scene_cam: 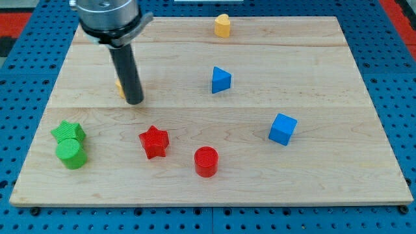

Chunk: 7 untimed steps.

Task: Push the yellow hexagon into the yellow heart

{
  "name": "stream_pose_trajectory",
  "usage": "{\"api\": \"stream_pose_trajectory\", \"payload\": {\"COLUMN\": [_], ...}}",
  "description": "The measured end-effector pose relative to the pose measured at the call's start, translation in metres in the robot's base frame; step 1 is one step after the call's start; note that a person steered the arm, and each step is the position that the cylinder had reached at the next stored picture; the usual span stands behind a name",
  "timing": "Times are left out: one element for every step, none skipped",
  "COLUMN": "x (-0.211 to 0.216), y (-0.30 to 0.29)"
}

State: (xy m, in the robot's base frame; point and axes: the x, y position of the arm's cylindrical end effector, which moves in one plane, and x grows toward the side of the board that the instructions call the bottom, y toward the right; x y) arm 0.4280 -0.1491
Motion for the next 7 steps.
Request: {"api": "stream_pose_trajectory", "payload": {"x": [-0.023, -0.054, -0.089, -0.114, -0.132, -0.149, -0.169], "y": [-0.032, 0.000, -0.002, -0.014, -0.021, -0.023, -0.015]}}
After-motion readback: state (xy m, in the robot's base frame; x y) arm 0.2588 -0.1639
